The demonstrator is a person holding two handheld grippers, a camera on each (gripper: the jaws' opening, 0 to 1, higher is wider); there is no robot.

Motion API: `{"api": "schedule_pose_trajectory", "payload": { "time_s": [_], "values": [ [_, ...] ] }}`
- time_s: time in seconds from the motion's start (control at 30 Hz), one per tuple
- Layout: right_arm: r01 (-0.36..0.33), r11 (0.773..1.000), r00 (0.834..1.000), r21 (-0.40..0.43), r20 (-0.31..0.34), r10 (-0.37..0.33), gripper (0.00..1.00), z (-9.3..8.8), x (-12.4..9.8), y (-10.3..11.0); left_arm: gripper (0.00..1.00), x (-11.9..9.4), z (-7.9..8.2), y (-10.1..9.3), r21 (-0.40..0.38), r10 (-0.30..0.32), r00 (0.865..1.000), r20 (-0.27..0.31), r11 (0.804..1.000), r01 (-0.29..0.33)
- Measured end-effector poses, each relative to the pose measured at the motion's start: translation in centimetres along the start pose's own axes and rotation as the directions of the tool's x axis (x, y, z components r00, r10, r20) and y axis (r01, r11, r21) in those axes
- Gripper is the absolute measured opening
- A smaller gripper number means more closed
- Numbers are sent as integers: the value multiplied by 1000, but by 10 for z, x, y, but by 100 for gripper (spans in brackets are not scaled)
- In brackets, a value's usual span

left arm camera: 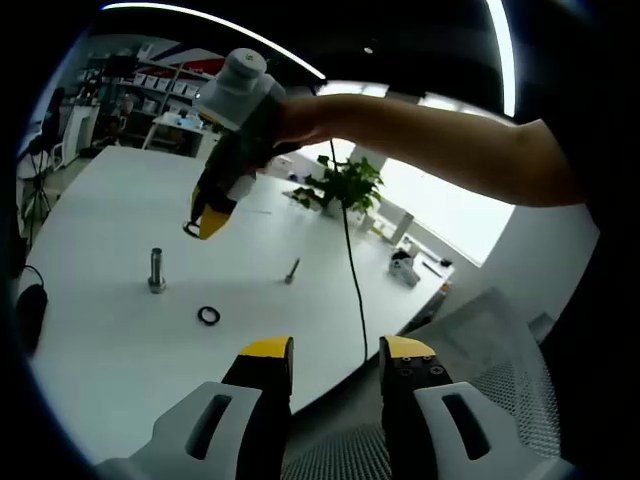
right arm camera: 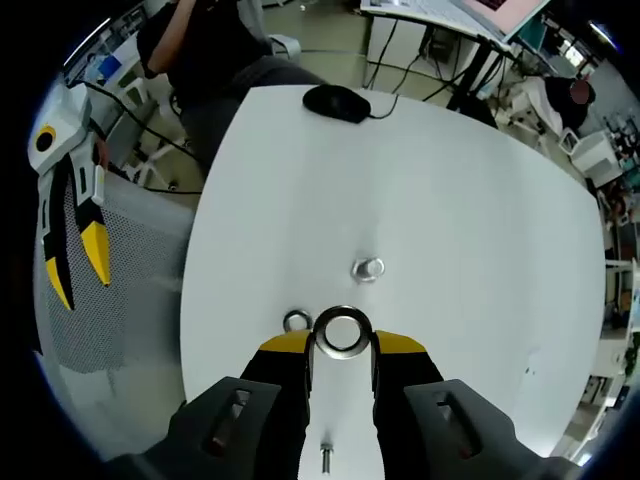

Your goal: Place the washer onto the threaded stud by aligning its center hole with the stud, sliding it down to the base, and recovering from edge contact or off-axis alignment until the washer reaches the visible bottom stop.

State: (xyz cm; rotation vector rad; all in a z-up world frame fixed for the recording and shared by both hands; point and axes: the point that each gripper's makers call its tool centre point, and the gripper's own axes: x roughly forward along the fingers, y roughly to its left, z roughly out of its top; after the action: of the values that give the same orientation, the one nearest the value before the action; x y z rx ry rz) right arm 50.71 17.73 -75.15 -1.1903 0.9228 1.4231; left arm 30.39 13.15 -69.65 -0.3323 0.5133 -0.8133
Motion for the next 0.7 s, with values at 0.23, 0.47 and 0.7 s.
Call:
{"api": "schedule_pose_trajectory", "payload": {
  "time_s": [0.23, 0.47, 0.7],
  "values": [
    [28, 1000, 1000, 11, 5, -28, 22, 7, 6, -11, 33, -1, 0, 0, -5, 4, 1000, 3, 1000, -4],
    [55, 998, 998, 18, 14, -55, 22, 18, 14, -21, 33, 0, 1, 0, -6, 3, 1000, 8, 1000, -3],
    [53, 999, 999, 6, 9, -53, 22, 30, 29, -24, 33, 0, 1, 1, -9, 4, 1000, 12, 1000, -4]
  ]
}}
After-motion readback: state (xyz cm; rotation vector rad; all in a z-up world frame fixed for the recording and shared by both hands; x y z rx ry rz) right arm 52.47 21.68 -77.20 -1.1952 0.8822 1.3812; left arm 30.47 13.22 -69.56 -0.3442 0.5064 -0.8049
